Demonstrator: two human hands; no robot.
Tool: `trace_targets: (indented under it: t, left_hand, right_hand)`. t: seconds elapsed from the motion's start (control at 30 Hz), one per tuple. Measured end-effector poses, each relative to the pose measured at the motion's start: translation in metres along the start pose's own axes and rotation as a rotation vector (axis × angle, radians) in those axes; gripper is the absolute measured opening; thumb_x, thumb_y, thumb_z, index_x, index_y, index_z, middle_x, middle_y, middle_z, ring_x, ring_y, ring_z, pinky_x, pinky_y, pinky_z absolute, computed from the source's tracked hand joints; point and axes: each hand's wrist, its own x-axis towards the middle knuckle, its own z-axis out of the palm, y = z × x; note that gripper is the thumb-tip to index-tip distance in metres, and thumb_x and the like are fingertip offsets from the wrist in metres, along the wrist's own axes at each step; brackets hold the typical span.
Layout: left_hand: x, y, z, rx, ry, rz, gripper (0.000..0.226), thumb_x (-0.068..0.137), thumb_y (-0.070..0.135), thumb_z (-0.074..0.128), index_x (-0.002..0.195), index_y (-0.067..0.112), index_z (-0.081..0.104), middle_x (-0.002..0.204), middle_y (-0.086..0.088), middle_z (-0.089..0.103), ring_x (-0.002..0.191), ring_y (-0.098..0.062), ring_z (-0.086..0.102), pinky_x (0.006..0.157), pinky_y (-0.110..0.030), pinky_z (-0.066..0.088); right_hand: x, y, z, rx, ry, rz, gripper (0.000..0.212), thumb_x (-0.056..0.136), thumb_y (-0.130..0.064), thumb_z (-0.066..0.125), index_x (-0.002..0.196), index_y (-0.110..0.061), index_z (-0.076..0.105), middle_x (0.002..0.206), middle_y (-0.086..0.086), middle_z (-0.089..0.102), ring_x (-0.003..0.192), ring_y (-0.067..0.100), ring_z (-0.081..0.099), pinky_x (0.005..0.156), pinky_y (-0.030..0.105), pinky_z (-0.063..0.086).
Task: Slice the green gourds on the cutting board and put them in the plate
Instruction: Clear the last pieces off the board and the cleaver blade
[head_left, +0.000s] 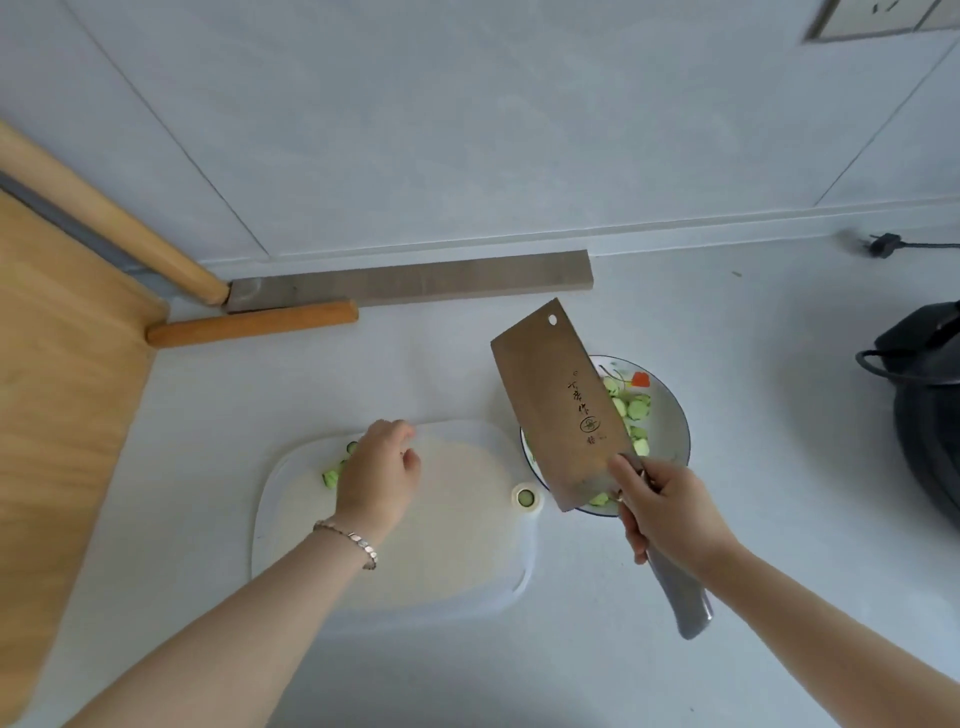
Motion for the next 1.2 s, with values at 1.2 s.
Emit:
trace_targets:
  t: [1.2]
  left_hand:
    - [0.032,-0.111,-0.031,-0.083,-0.387,0.002,0.047,0.079,0.013,0.066,0.121,0.018,0.046,0.098,-0.003,0.048,0.081,-0.02,0.049,0.056,-0.017,0.024]
  right_hand:
    - [0.003,0.028,0.19,0.097,-0.138,0.265,0.032,0.096,-0.021,0.051,0.071,-0.001,0.051,0.043,0.004,0.045,0.034,0.02,0.04,0.039,0.026,0.04]
